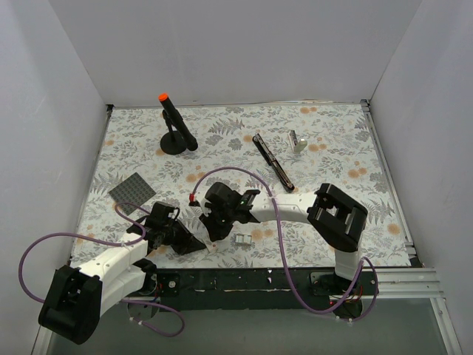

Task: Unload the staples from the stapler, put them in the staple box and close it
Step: Adjust the shell at the center of the board.

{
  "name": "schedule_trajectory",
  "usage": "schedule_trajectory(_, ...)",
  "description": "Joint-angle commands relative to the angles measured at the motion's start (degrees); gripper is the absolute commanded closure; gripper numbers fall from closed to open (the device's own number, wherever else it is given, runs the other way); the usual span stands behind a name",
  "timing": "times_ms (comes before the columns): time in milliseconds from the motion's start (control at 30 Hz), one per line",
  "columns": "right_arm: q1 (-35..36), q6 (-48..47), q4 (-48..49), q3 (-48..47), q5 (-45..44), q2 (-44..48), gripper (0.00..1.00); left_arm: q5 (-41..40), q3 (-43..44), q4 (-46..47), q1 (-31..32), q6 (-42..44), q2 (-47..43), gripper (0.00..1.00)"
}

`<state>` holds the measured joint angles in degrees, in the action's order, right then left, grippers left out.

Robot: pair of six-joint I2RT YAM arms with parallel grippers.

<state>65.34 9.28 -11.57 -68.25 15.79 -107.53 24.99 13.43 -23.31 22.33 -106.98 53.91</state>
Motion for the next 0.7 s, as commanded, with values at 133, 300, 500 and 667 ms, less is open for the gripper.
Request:
schedule_trajectory(133, 1.5, 0.9, 1.1, -2.2, -0.8, -1.0, 0.83, -3.7, -0.4, -2.3, 0.5, 0.5, 1.0, 1.00)
schedule_trajectory(300, 2.2, 1.2, 0.8, -2.5, -2.2, -0.8, 0.83, -3.8, -0.3, -2.2, 0.6, 0.5, 0.9, 1.00)
schedule_trajectory(500, 2.3, 1.3, 0.0, -2.5, -3.8, -0.8, 0.84, -3.7, -0.2, -2.4, 0.9, 0.3, 0.8, 1.00)
schedule_trajectory(667, 2.2, 1.3, 0.0, -2.2, -4.6, -0.8, 0.84, -4.2, 0.1, -3.1, 1.1, 0.3, 0.7, 1.00)
